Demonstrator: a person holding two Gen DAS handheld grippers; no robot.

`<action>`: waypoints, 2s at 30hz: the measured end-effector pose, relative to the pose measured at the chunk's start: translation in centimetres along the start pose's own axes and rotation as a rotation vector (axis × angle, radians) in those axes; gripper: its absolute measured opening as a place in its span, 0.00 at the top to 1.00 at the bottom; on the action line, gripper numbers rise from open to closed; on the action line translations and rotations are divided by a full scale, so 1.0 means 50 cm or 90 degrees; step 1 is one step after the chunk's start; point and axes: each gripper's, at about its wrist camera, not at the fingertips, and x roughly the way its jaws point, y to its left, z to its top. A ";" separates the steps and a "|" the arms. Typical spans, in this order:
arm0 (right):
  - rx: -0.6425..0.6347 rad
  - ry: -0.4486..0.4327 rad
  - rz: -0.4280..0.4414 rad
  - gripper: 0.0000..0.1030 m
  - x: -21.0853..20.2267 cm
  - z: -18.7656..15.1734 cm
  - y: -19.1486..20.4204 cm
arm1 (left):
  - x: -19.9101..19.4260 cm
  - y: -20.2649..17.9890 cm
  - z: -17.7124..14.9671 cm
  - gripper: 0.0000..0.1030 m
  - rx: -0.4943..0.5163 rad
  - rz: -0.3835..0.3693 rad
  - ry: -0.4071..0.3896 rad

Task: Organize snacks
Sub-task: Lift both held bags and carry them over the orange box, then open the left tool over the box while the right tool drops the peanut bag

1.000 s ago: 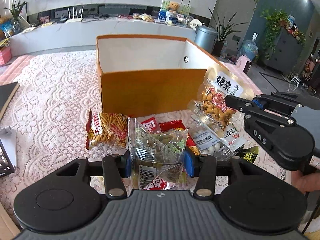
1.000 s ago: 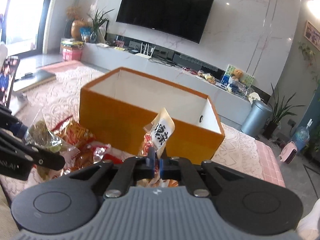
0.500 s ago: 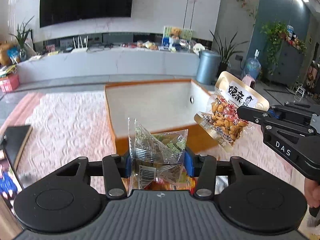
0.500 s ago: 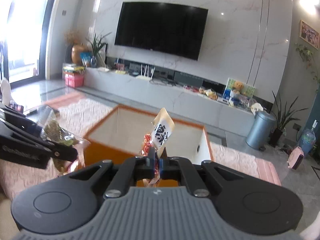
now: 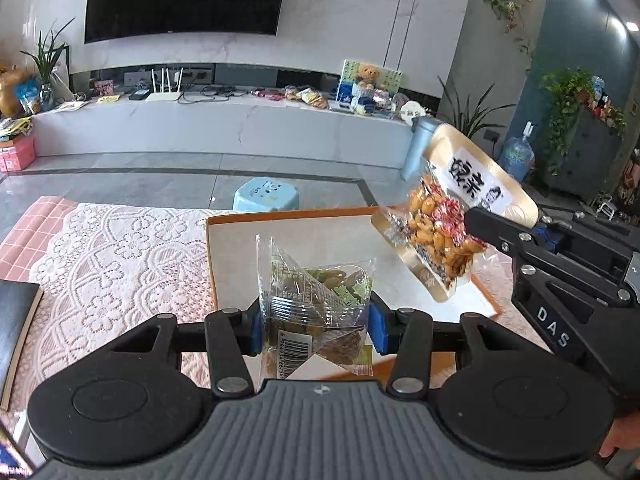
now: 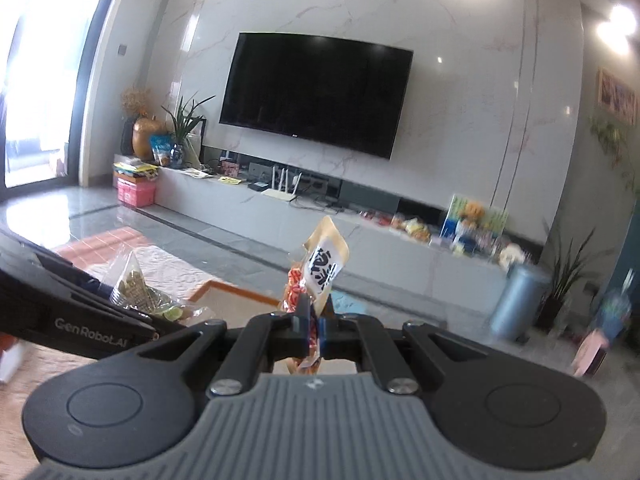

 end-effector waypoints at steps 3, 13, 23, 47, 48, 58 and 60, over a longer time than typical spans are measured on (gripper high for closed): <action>-0.006 0.013 0.009 1.00 0.052 -0.002 0.005 | 0.037 0.005 0.002 0.47 0.010 0.005 0.016; 0.039 0.144 0.083 1.00 0.208 -0.066 0.005 | 0.132 0.021 -0.018 0.47 0.055 0.037 0.081; 0.132 0.252 0.148 1.00 0.283 -0.101 0.011 | 0.179 0.013 -0.012 0.46 0.119 0.067 0.151; 0.207 0.356 0.153 1.00 0.310 -0.129 0.008 | 0.080 -0.008 -0.007 0.22 0.084 0.124 0.062; 0.200 0.364 0.141 1.00 0.315 -0.131 0.008 | 0.074 -0.005 -0.007 0.21 0.074 0.124 0.061; 0.162 0.434 0.074 0.84 0.356 -0.143 0.020 | 0.047 -0.010 -0.016 0.21 0.073 0.133 0.062; 0.130 0.424 0.057 0.80 0.347 -0.135 0.028 | 0.033 -0.013 -0.019 0.21 0.077 0.127 0.058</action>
